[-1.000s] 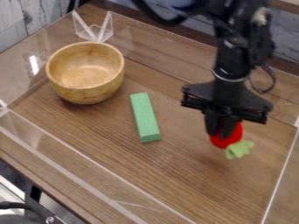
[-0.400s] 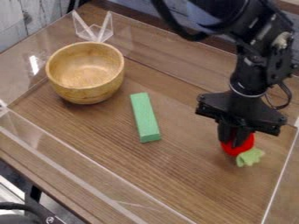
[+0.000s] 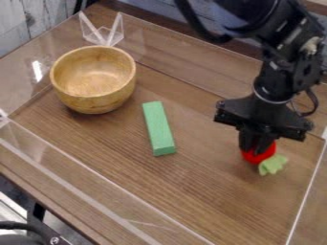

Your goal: Move the red fruit to the right side of the table

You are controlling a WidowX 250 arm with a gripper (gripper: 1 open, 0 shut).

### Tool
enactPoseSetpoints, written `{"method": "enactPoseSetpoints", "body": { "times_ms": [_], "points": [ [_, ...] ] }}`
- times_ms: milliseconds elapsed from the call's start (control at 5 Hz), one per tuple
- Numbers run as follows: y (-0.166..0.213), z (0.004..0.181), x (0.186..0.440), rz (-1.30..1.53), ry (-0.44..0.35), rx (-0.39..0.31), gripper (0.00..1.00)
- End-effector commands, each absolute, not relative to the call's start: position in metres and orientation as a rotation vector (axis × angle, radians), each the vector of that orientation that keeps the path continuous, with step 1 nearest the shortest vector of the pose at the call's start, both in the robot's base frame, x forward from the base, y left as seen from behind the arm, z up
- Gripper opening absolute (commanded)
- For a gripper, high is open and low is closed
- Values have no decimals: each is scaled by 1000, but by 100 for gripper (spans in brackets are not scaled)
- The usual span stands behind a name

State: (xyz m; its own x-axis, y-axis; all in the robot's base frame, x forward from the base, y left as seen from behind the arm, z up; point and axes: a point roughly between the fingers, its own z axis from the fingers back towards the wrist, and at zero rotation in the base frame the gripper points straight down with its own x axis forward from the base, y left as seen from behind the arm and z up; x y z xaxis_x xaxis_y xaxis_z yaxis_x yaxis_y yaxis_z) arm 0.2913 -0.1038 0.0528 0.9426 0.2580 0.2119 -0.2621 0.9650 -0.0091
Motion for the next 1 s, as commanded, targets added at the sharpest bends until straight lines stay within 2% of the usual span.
{"method": "enactPoseSetpoints", "body": {
  "times_ms": [0, 400, 800],
  "points": [
    [-109, 69, 301, 313, -269, 9, 0],
    [-105, 60, 308, 399, -278, 26, 0],
    [-102, 41, 303, 449, -285, 38, 0]
  ]
}}
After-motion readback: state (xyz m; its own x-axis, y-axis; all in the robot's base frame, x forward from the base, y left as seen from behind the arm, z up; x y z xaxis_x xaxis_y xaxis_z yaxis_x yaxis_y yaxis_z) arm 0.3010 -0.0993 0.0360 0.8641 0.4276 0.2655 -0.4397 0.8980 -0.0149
